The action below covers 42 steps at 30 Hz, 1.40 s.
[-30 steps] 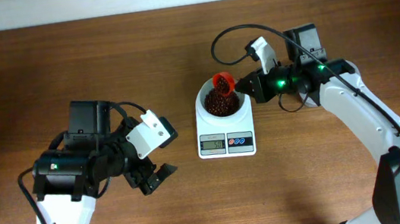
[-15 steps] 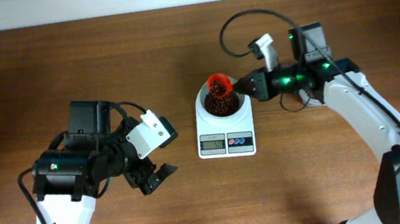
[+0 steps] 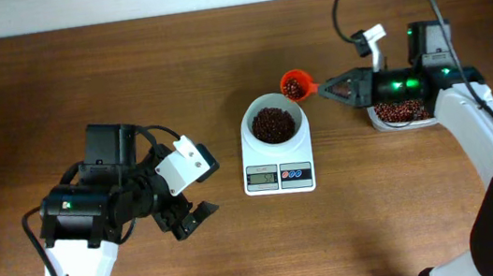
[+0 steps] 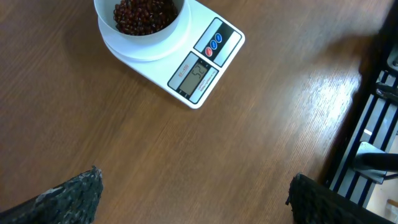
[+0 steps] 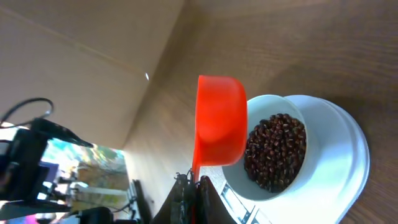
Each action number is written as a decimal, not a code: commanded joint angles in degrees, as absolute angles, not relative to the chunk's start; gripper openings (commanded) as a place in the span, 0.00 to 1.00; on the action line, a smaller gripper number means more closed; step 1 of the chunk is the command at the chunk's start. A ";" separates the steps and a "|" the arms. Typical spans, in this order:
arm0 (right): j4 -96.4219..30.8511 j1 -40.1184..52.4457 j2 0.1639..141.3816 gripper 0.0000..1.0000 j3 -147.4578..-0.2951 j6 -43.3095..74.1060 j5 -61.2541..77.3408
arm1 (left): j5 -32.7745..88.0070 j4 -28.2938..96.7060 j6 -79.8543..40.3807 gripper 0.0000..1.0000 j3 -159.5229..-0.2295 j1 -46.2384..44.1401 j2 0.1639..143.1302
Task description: Scoop and weigh 50g on scale
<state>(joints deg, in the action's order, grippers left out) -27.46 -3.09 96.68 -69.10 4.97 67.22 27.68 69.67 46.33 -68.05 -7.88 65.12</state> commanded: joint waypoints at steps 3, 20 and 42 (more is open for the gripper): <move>-27.66 -7.99 95.77 0.04 -70.15 5.43 73.14 | 28.71 69.76 47.27 0.99 -69.14 -7.60 64.64; -36.91 -24.05 95.77 0.04 -70.13 -3.03 72.77 | 28.71 69.76 47.27 0.99 -69.14 -7.60 64.64; -45.17 -30.22 92.33 0.04 -70.48 -18.46 35.07 | 28.69 69.76 47.27 0.99 -69.14 -7.60 64.64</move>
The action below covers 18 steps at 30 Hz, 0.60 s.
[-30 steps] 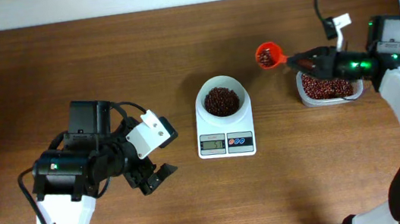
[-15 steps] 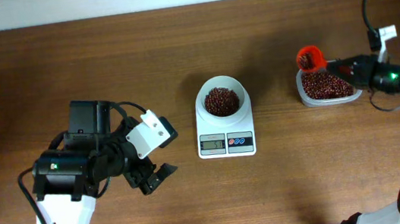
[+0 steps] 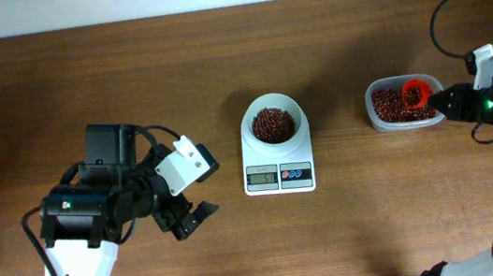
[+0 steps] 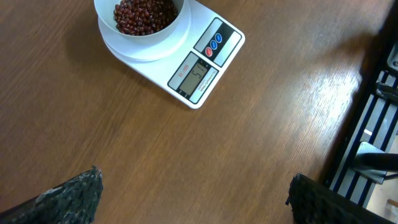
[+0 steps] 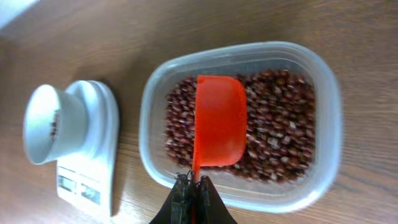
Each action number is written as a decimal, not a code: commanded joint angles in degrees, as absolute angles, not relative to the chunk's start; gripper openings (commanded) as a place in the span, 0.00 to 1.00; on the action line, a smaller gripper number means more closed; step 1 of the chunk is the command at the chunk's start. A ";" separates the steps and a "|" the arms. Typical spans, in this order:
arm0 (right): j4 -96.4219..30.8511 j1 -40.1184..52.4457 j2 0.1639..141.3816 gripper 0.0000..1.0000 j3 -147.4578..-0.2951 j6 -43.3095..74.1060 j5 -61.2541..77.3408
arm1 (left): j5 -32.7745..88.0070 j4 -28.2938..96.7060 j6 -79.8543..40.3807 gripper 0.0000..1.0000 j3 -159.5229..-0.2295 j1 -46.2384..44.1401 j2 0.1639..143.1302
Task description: Scoop and weigh 50g on scale
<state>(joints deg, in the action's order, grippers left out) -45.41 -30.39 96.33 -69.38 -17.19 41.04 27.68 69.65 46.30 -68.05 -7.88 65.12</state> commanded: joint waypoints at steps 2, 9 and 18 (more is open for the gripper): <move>-44.75 -29.41 90.50 0.04 -70.48 -18.46 31.11 | 28.71 69.76 47.27 0.99 -69.14 -7.60 64.64; -43.35 -20.78 88.01 0.04 -70.48 -18.44 14.11 | 28.71 69.76 47.27 0.99 -69.14 -7.60 64.64; -42.17 -10.20 87.99 0.04 -70.48 -18.44 -3.05 | 28.69 69.76 47.27 0.99 -69.14 -7.60 64.64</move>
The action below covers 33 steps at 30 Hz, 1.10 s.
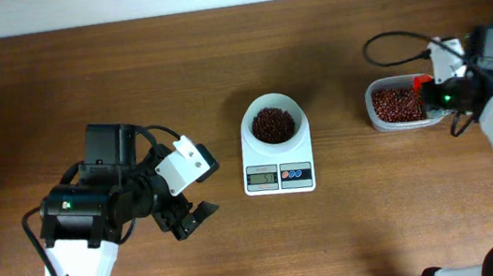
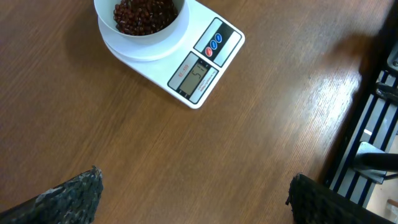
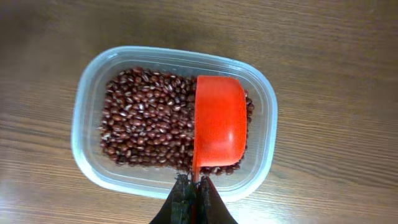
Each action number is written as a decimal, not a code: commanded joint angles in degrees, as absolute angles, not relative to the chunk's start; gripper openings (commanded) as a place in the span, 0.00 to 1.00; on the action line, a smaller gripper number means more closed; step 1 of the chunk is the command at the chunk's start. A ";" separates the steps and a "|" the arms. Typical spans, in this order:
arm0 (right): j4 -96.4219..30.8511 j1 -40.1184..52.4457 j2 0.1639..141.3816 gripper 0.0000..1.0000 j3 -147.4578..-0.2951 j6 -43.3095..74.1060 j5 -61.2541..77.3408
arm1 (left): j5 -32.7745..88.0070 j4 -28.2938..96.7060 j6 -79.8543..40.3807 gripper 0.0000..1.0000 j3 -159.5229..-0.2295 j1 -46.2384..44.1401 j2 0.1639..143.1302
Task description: Scoop and weigh 50g on scale
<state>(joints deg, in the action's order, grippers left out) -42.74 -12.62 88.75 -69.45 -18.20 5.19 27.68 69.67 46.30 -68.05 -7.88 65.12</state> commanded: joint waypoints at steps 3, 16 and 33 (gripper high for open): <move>-41.95 -8.16 87.99 0.04 -70.48 -18.44 -7.20 | 28.69 69.76 47.27 0.99 -69.14 -7.60 64.64; -39.72 -7.09 85.41 0.04 -71.16 -16.53 28.99 | 28.71 69.76 47.29 0.99 -69.14 -7.60 64.64; -32.47 17.78 87.99 0.04 -71.16 -18.09 20.21 | 28.71 69.76 47.27 0.99 -69.14 -7.60 64.64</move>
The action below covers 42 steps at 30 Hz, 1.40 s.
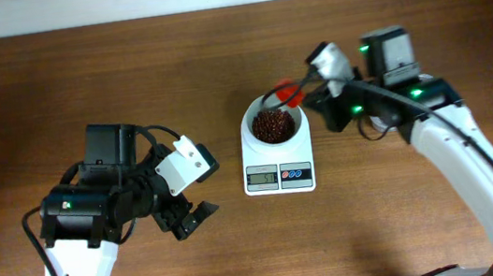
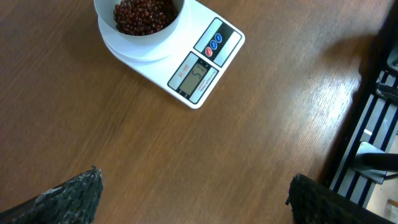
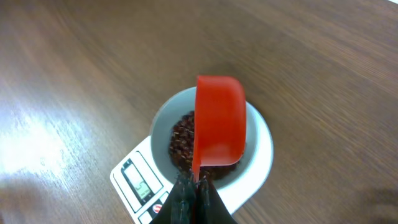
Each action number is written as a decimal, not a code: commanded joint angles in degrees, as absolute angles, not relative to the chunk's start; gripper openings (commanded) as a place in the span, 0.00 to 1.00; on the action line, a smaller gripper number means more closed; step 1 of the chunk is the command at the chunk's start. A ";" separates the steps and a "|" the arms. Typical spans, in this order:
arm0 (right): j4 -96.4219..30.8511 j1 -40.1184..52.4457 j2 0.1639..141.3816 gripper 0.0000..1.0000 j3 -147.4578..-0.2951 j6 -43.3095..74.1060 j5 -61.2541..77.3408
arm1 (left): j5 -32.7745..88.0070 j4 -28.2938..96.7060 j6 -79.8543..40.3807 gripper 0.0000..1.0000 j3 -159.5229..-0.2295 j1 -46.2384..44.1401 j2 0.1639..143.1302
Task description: Scoop and weigh 50g on scale
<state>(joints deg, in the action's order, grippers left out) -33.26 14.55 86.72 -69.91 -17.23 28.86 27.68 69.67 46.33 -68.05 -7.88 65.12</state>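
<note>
A white scale (image 1: 279, 173) stands mid-table with a white bowl (image 1: 271, 124) of dark red beans on it. My right gripper (image 1: 310, 93) is shut on the handle of a red scoop (image 1: 286, 92), which hangs over the bowl's far right rim. In the right wrist view the scoop (image 3: 219, 127) covers much of the bowl (image 3: 163, 118), and its contents are hidden; the gripper (image 3: 198, 186) clamps its handle. My left gripper (image 1: 187, 221) stands open over bare table, left of the scale (image 2: 205, 59). Its fingers (image 2: 68, 194) are wide apart and hold nothing.
The right arm (image 1: 435, 134) lies over the spot right of the scale, and no bean container shows there. At the right edge of the left wrist view a dark rack (image 2: 373, 124) stands beyond the table.
My right gripper has moved left with the scoop, from above the bean container at the right to above the bowl on the scale. The left arm has not moved.
The scoop, in my right gripper throughout, was first at the bowl's far right rim. Then it was down in the bean container at the right, then above that container. Now it is back over the bowl. The left gripper stayed open in place.
</note>
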 commanded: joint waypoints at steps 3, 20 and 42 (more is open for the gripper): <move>-31.42 20.84 90.04 0.04 -71.16 -19.31 16.23 | 28.71 69.76 47.29 0.99 -69.14 -7.60 64.64; -30.04 24.38 97.23 0.04 -71.16 -19.31 8.73 | 28.71 69.76 47.29 0.99 -69.14 -7.60 64.64; -29.76 29.26 97.89 0.04 -71.05 -21.21 -1.37 | 28.71 69.76 47.27 0.99 -69.14 -7.60 64.64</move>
<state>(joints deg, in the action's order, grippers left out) -29.98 28.86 96.82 -69.97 -20.91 0.16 27.68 69.65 46.30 -68.05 -7.88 65.12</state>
